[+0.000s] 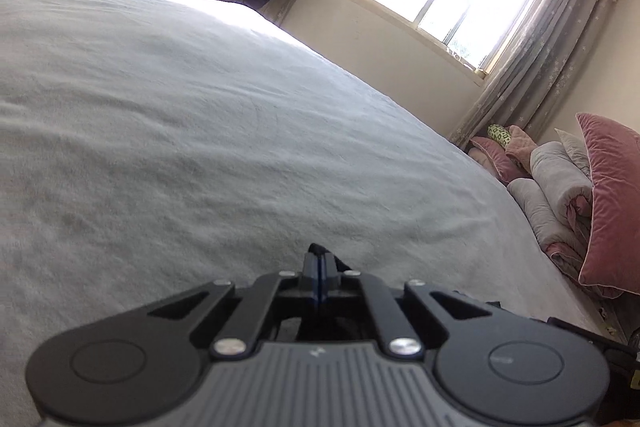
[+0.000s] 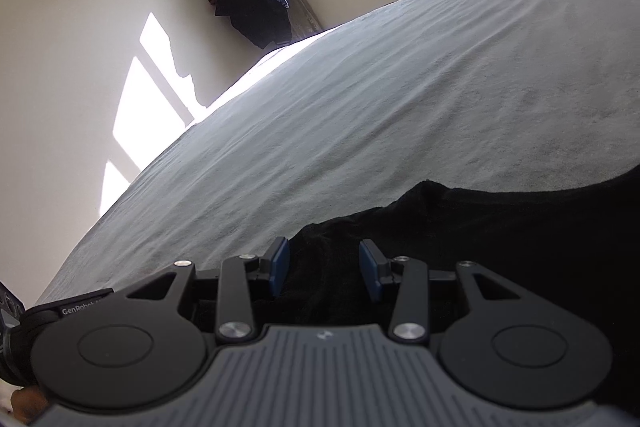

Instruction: Fold clothes

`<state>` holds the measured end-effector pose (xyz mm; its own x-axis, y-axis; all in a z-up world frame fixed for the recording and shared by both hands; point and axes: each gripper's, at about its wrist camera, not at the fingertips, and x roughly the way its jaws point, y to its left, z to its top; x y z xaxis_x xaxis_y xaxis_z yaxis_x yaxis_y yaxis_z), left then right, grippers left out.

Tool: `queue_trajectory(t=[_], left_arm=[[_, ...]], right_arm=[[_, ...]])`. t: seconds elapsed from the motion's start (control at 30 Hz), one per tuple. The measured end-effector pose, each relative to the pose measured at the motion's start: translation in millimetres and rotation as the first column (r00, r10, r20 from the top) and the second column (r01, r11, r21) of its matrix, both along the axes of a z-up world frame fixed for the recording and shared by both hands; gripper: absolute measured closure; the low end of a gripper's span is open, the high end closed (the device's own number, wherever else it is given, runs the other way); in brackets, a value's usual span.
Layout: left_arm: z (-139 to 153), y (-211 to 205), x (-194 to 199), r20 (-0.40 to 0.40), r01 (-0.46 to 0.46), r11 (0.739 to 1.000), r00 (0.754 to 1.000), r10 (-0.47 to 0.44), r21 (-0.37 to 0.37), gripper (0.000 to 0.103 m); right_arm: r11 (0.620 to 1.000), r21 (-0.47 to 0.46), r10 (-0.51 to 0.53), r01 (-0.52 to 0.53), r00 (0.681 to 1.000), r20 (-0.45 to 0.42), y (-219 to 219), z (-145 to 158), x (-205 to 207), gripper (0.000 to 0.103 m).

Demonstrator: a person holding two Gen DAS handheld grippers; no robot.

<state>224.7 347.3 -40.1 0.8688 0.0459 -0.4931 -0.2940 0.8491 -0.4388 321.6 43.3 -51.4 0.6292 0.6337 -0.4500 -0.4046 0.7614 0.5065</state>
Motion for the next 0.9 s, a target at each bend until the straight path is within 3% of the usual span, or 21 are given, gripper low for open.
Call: queue_trajectory(t=[0.13, 0.23, 0.33, 0.37, 0.53, 0.57, 0.63, 0.67, 0.73, 0.77, 0.83, 0.9], left_arm=[[7, -1, 4, -0.147, -0.076, 0.987, 0.984, 0.096, 0.139, 0.101], [-1, 13, 0, -0.116, -0.064, 0.996, 0.991, 0.071, 0.064, 0.096], [-3, 28, -8, -0.058, -0.063, 0.996, 0.996, 0.060, -0.055, 0.073], [-3, 33, -11, -0.038, -0.063, 0.994, 0.997, 0.060, -0.090, 0.071], [-7, 26, -10, -0.016, -0.024, 0.998, 1.000, 0.023, -0.057, 0.069], [-8, 22, -9, -0.016, 0.002, 0.999, 1.000, -0.003, -0.044, 0.073], [-11, 13, -3, -0.042, 0.054, 0.998, 0.998, -0.055, -0.015, 0.100], [-11, 10, -2, -0.049, 0.055, 0.998, 0.997, -0.055, 0.005, 0.101], [-5, 5, -7, -0.013, 0.048, 0.997, 0.999, -0.048, 0.061, 0.101], [-2, 2, -9, 0.007, 0.043, 0.995, 0.999, -0.044, 0.088, 0.101], [3, 6, -10, 0.050, 0.014, 0.994, 0.999, -0.019, 0.110, 0.101], [-1, 12, -1, 0.006, -0.009, 0.995, 1.000, 0.008, 0.096, 0.100]], right_arm=[[0.999, -0.051, 0.007, -0.005, 0.999, 0.031, 6, 0, -2, 0.058], [0.996, -0.088, 0.018, -0.012, 0.998, 0.060, 12, 0, -5, 0.054], [0.993, -0.115, 0.002, 0.006, 0.997, 0.071, 14, 2, -7, 0.054], [0.992, -0.128, -0.006, 0.015, 0.997, 0.074, 14, 5, -7, 0.054], [0.963, -0.268, 0.041, -0.001, 0.989, 0.144, 37, 20, 3, 0.054], [0.948, -0.317, 0.077, -0.021, 0.984, 0.163, 46, 21, 8, 0.054], [0.909, -0.415, 0.132, -0.047, 0.975, 0.178, 62, 15, 16, 0.054], [0.885, -0.464, 0.153, -0.051, 0.971, 0.184, 68, 10, 18, 0.054], [0.848, -0.523, 0.209, -0.078, 0.958, 0.197, 75, -1, 18, 0.072], [0.845, -0.528, 0.229, -0.086, 0.950, 0.212, 77, -3, 16, 0.099], [0.841, -0.538, 0.231, -0.065, 0.941, 0.247, 81, -3, 11, 0.098], [0.839, -0.542, 0.216, -0.045, 0.942, 0.256, 84, -5, 12, 0.098]])
